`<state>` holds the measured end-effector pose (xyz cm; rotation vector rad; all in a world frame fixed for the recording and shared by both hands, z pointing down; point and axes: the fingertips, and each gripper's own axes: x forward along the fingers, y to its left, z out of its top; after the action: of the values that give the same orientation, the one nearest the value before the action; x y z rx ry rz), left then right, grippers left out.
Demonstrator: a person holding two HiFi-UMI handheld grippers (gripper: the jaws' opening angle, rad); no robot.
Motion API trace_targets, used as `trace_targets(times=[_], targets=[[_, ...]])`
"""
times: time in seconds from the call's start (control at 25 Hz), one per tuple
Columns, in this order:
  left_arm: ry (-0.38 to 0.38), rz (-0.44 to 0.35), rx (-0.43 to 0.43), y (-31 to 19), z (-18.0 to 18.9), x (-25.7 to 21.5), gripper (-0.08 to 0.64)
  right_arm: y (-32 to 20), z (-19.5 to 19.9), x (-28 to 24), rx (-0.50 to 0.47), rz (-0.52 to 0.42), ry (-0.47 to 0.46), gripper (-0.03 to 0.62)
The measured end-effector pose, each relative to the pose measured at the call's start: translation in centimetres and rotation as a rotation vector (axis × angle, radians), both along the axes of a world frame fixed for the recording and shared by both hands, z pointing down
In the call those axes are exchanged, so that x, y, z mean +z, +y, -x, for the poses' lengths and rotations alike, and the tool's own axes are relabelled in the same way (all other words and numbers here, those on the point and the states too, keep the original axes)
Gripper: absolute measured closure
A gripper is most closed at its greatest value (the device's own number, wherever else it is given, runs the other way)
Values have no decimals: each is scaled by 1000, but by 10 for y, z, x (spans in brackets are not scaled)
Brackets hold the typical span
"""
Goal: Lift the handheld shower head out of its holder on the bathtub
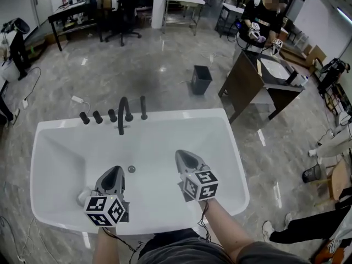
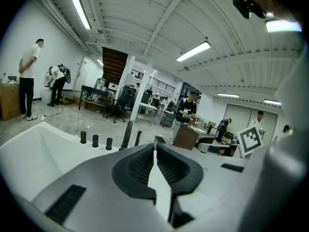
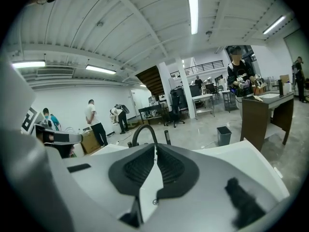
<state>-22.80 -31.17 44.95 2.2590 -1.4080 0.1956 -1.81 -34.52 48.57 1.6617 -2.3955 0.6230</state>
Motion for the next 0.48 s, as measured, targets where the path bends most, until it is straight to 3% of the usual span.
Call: trace_targets(times=[0.48], targets=[[3,-3,-86,-68,-38,16,531,-91,-16,28,-112,3,9,563]])
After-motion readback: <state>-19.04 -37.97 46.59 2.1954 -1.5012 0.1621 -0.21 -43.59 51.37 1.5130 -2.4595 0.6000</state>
